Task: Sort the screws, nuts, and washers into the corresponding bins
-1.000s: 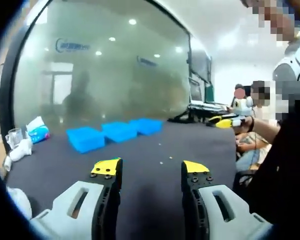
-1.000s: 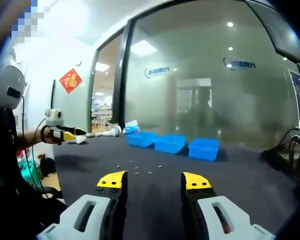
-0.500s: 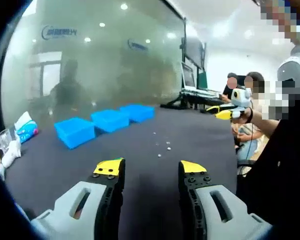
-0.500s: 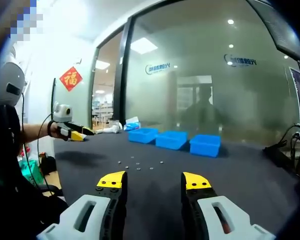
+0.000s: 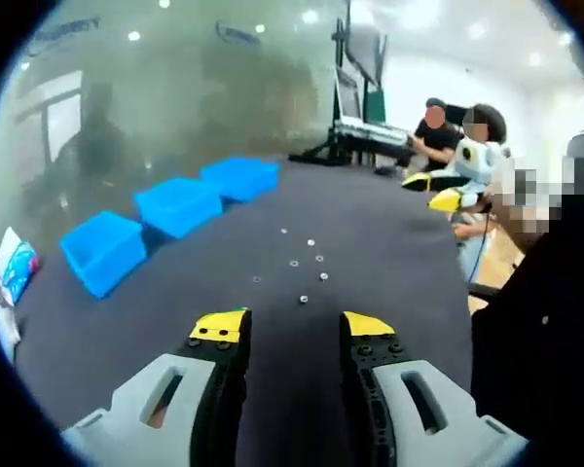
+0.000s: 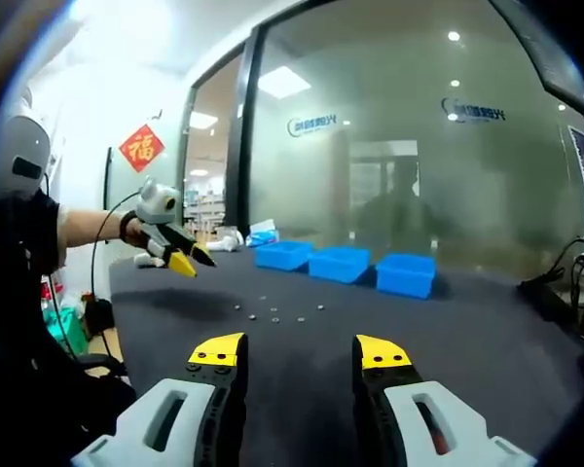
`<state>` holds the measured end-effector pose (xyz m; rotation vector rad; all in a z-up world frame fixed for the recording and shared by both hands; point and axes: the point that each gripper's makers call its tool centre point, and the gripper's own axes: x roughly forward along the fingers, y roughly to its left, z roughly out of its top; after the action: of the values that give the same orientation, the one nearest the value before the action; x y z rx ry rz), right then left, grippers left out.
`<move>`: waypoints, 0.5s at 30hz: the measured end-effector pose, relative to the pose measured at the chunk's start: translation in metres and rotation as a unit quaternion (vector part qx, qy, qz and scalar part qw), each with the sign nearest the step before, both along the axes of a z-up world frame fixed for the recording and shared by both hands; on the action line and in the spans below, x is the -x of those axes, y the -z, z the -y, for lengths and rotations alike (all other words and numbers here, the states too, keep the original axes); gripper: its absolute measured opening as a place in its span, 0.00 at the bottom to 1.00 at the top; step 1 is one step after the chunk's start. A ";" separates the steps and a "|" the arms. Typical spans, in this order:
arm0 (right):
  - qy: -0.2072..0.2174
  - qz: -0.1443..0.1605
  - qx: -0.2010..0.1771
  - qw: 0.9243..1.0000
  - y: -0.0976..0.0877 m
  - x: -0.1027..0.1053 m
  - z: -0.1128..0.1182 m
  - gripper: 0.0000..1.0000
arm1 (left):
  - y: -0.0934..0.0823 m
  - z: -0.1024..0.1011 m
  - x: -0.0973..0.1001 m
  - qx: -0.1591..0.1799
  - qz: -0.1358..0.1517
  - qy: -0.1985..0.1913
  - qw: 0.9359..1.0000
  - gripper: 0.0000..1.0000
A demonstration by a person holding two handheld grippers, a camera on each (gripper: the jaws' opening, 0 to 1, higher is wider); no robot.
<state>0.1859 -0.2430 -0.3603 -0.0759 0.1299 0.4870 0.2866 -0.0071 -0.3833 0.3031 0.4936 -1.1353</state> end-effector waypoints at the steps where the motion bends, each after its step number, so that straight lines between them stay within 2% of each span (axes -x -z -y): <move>1: -0.001 0.000 0.000 1.000 0.000 0.000 0.000 0.39 | 0.001 0.004 0.000 -0.005 -0.002 0.005 1.000 0.35; 9: -0.004 -0.005 0.002 1.000 0.003 0.000 -0.001 0.39 | 0.008 0.029 -0.002 -0.048 -0.016 0.038 0.998 0.34; 15: -0.008 -0.008 0.000 1.000 0.007 0.001 -0.003 0.39 | 0.023 0.040 -0.002 -0.090 -0.030 0.050 0.994 0.30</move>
<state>0.1845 -0.2404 -0.3672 -0.0725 0.1453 0.5031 0.2888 -0.0472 -0.4066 0.4558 0.6414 -1.2028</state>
